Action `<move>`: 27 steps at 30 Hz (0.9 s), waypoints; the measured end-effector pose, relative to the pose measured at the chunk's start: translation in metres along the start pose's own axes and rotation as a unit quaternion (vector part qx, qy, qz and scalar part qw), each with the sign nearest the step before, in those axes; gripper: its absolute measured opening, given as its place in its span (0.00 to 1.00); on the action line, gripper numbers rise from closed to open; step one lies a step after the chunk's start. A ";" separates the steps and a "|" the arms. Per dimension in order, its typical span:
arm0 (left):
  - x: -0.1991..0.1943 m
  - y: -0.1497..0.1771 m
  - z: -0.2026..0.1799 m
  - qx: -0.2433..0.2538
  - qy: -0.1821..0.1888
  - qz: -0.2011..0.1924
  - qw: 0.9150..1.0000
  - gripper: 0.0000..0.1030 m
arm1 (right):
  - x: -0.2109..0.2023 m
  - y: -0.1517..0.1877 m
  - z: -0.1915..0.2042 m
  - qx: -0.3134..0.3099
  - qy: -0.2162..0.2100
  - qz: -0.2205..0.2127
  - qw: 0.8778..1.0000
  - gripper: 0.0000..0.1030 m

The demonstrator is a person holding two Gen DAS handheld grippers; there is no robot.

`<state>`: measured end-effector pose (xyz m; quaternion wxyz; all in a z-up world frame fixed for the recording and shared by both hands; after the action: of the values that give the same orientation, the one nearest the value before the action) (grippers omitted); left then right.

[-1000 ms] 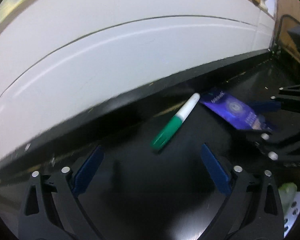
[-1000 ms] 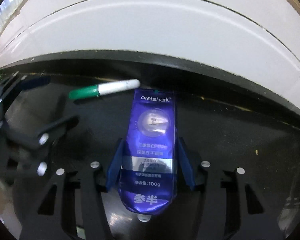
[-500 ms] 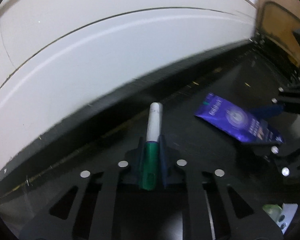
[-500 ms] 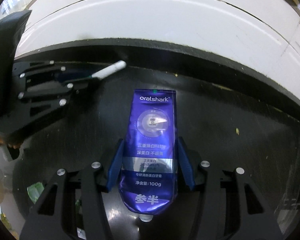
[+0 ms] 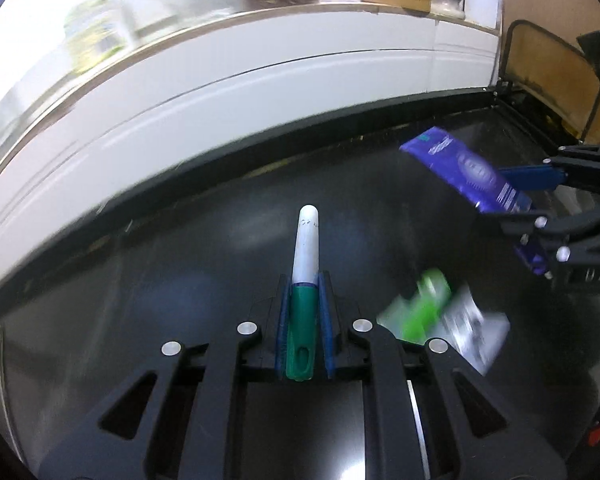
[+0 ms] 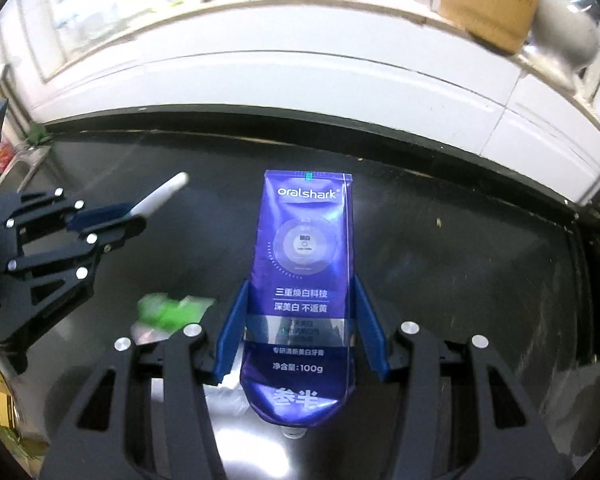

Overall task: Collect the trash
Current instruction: 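Carry marker and toothpaste tube over the black bin and open both tools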

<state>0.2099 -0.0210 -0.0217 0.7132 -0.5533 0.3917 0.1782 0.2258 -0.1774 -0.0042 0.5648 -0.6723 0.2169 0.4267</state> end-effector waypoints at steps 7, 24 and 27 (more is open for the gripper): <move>-0.081 0.088 -0.012 -0.040 -0.050 0.003 0.998 0.13 | -0.042 0.062 0.038 -0.021 -0.020 -0.020 0.999 0.50; -0.142 0.163 -0.002 -0.099 -0.081 -0.016 0.992 0.13 | -0.087 0.103 0.120 -0.054 -0.068 -0.045 0.995 0.50; -0.165 0.183 0.028 -0.133 -0.112 -0.026 0.984 0.13 | -0.088 0.093 0.166 -0.083 -0.100 -0.052 0.990 0.50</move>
<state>-0.0098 0.0939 -0.0133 0.6773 -0.6293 0.2677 0.2713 0.0517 -0.0618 0.0152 0.5471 -0.6815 0.0874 0.4782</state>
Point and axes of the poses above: each gripper's, at about its wrist camera, not at the fingertips, and x roughly the way its jaws point, z to its left, y to its underside, the point moved 2 cm from there along x, roughly the way its jaws point, and after that the axes turned 3 degrees about -z, right-handed, at the moved point
